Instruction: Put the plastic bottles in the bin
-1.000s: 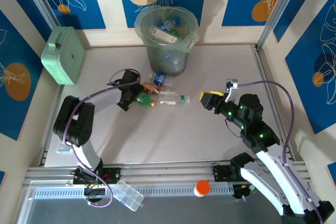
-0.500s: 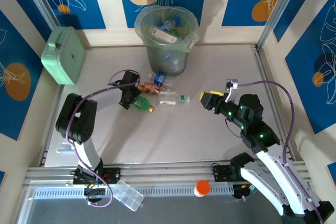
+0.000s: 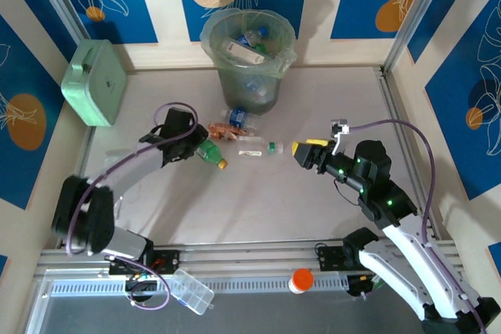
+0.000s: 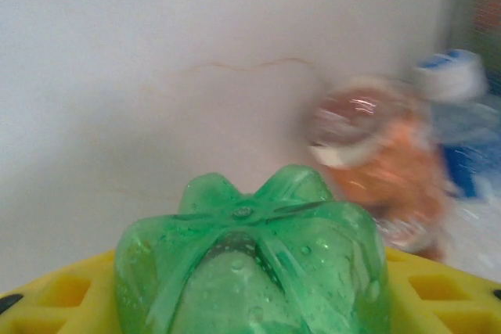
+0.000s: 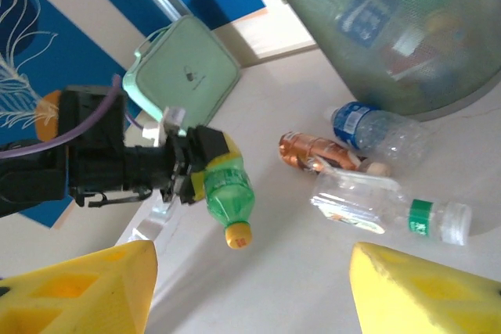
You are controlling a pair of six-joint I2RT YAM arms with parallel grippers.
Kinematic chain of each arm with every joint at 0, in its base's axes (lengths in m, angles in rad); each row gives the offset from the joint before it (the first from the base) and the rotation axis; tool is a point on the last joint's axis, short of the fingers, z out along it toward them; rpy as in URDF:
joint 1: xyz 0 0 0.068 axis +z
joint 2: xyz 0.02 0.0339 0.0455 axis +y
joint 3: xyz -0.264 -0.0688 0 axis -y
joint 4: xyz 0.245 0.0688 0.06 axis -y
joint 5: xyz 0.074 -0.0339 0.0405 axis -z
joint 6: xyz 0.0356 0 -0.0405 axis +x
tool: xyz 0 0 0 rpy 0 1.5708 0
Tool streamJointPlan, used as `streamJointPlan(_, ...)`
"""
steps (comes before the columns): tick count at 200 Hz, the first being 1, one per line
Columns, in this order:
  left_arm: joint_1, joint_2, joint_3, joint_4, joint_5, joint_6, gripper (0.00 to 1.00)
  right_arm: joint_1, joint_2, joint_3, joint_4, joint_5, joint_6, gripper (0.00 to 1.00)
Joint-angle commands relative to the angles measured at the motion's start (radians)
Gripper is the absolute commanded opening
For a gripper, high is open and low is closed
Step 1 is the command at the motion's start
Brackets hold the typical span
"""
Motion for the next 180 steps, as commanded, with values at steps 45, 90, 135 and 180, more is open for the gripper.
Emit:
streamJointPlan(45,-0.061,-0.285,-0.163,0.683,0.522,0.217,0.62,0.057,0.141,0.069,0.135,-0.288,0.054,0.85)
streamJointPlan(90,-0.127,-0.334,-0.183,0.854,0.647,0.167,0.62,0.108,0.305,0.11,0.264,-0.469,0.161,0.99)
streamJointPlan(135,-0.195,-0.328,-0.17,0.89,0.661,0.166,0.62,0.154,0.364,0.095,0.464,-0.552,0.237,0.99)
streamJointPlan(180,-0.239,-0.298,-0.149,0.922,0.657,0.173,0.62,0.201,0.373,0.098,0.474,-0.475,0.232,0.99)
